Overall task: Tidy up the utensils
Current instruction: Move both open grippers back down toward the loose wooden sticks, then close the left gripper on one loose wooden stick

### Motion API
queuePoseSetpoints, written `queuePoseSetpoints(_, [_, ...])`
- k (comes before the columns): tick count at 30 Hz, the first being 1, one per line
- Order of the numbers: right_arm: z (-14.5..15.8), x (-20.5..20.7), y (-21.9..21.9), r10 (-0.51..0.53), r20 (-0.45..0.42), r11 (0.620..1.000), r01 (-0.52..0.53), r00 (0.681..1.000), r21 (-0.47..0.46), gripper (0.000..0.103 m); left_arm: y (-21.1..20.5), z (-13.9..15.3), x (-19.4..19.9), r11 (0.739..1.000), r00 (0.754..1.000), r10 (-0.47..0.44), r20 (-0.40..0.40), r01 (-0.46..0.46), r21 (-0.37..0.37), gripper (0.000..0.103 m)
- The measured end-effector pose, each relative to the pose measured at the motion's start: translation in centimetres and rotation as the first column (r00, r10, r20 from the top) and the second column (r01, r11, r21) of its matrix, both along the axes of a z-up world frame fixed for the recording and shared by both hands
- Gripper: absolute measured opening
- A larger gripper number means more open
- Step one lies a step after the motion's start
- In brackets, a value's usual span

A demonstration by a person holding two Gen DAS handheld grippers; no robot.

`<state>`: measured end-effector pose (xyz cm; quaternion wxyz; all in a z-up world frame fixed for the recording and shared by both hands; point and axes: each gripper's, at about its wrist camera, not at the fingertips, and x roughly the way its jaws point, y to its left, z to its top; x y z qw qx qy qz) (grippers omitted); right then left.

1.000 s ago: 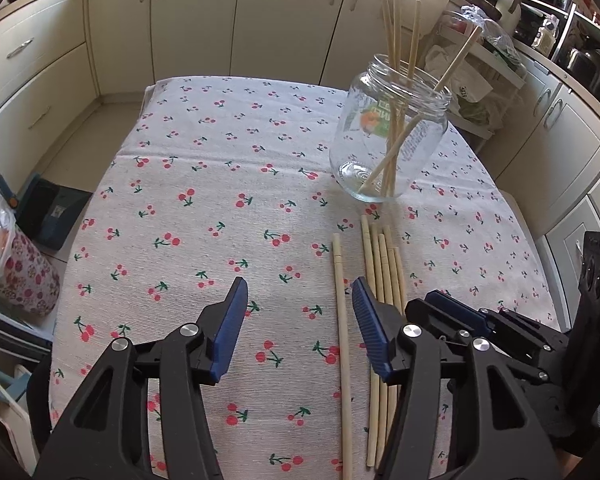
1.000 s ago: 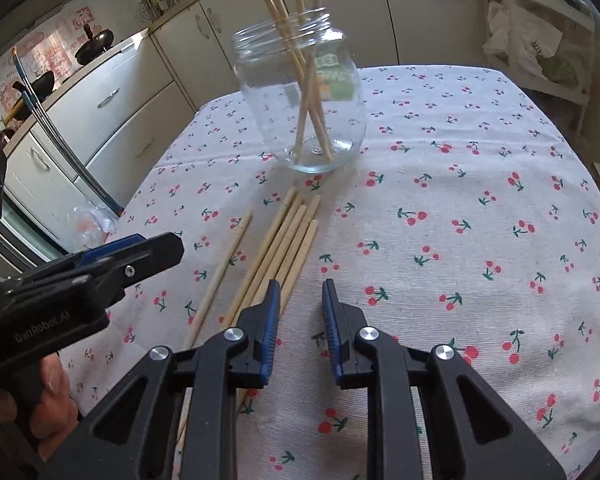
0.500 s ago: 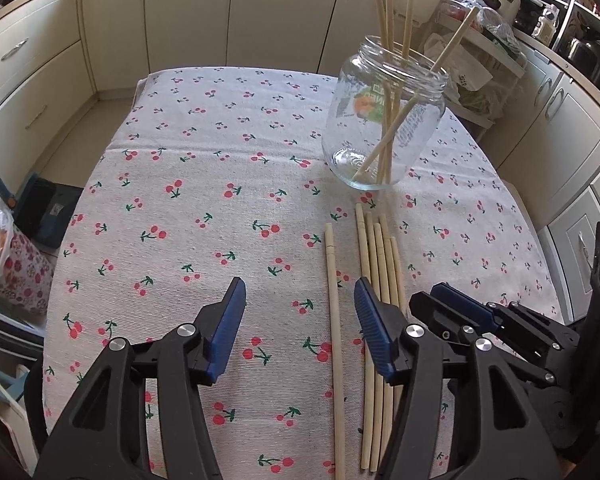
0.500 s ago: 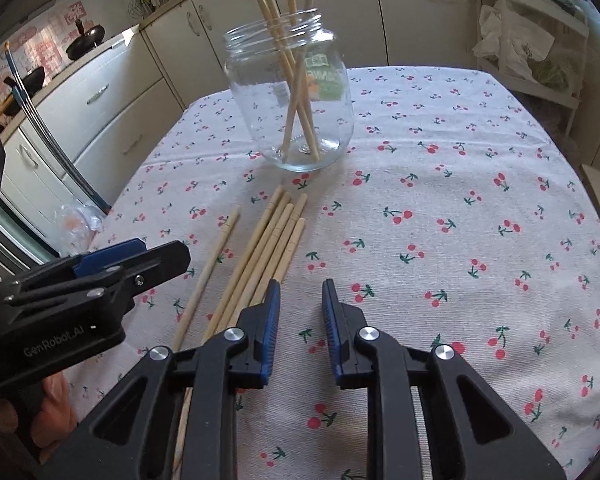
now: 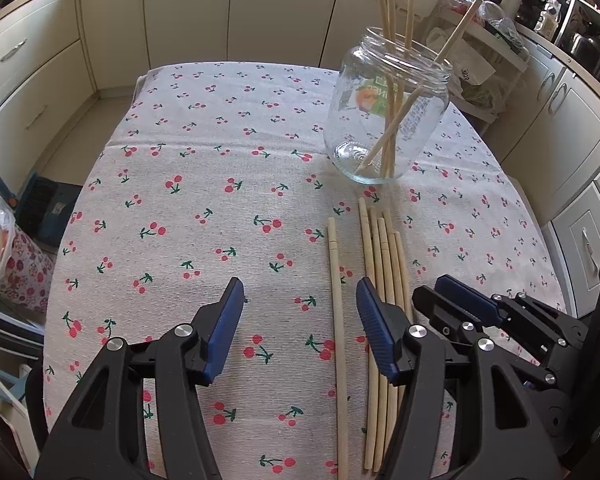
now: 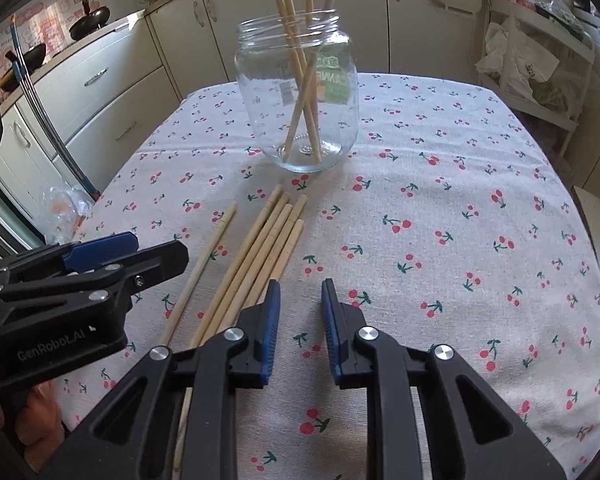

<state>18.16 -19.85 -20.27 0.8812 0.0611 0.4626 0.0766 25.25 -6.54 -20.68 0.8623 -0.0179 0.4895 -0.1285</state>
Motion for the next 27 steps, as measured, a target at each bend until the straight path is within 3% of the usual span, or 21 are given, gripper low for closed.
queuePoseSetpoints(17, [-0.1, -0.3, -1.2, 0.026, 0.018, 0.998, -0.025, 0.999, -0.051, 0.021, -2.6, -1.3, 0.7, 0.995, 0.999, -0.032, 0.008, 0.031, 0.099, 0.056])
queuePoseSetpoints(23, [-0.2, -0.2, -2.5, 0.008, 0.021, 1.0, -0.008, 1.0, -0.021, 0.021, -3.7, -1.7, 1.4, 0.987, 0.998, -0.057, 0.024, 0.053, 0.151, 0.055])
queuePoseSetpoints(27, [-0.2, -0.2, -2.6, 0.008, 0.025, 1.0, -0.007, 1.0, -0.011, 0.021, -4.5, -1.9, 1.4, 0.983, 0.996, -0.076, 0.037, 0.069, 0.17, 0.049])
